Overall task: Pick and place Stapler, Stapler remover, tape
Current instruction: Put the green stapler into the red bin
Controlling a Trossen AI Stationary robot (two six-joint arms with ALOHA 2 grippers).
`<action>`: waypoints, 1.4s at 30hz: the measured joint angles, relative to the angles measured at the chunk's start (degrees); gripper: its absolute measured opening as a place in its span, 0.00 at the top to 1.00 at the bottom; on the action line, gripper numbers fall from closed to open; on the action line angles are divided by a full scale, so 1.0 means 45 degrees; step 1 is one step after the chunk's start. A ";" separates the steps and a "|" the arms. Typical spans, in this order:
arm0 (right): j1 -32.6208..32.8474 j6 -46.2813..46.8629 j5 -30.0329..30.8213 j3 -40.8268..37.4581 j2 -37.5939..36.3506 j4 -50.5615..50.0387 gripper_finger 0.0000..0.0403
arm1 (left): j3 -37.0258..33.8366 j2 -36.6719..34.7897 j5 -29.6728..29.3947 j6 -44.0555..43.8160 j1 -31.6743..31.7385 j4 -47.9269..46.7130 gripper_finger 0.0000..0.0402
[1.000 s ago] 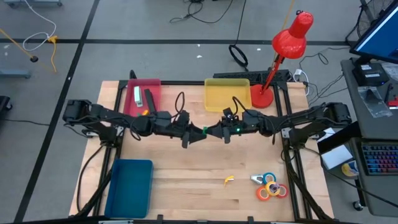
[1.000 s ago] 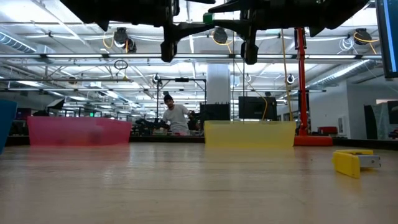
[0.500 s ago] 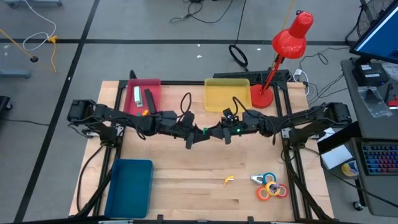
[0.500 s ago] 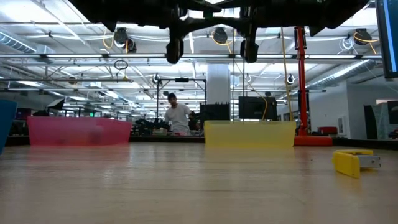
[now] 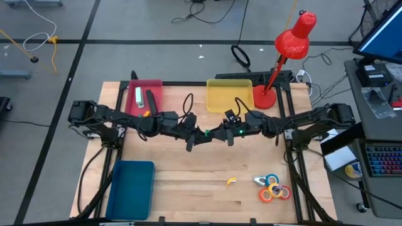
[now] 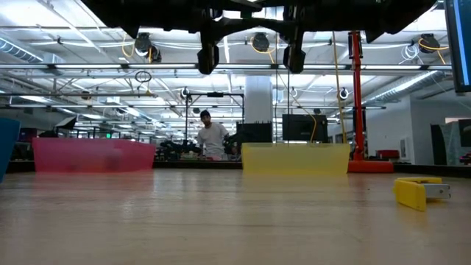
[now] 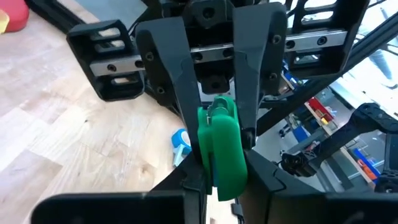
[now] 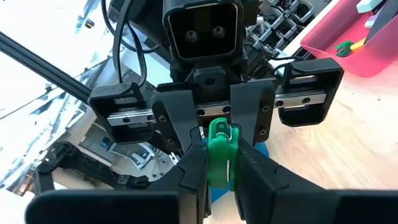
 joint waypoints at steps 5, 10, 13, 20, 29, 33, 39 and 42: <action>-0.0010 -0.0116 -0.0123 -0.0005 0.0006 -0.0203 0.74 | 0.0000 -0.0005 0.0015 -0.0102 -0.0004 -0.0298 0.86; -0.0009 -0.0079 -0.0721 -0.0005 0.0006 -0.1478 0.62 | -0.0005 -0.0005 0.0680 -0.0188 -0.0010 -0.0981 0.86; -0.0015 0.0157 -0.1365 -0.0058 0.0047 -0.2152 0.56 | -0.0005 -0.0289 0.0999 -0.0198 -0.0034 -0.1870 0.86; -0.0015 0.0234 -0.1670 -0.0049 0.0022 -0.2649 0.51 | 0.0005 -0.1658 0.0524 -0.0022 0.0146 -0.6987 0.86; -0.0019 0.0238 -0.1661 -0.0044 0.0006 -0.2496 0.53 | 0.0000 -0.4101 -0.5114 -0.1507 0.1545 -1.6882 0.86; -0.0026 0.0268 -0.1651 -0.0034 0.0010 -0.2456 0.53 | 0.0000 -0.4483 -0.6405 -0.2464 0.3025 -1.9907 0.86; -0.0029 0.0515 -0.1647 -0.0029 0.0006 -0.2442 0.53 | -0.0499 -0.4453 -0.6470 -0.2625 0.5622 -2.1576 0.86; -0.0029 0.0518 -0.1646 -0.0029 0.0006 -0.2442 0.53 | -0.0882 -0.4459 -0.6475 -0.1845 0.6735 -2.1567 0.86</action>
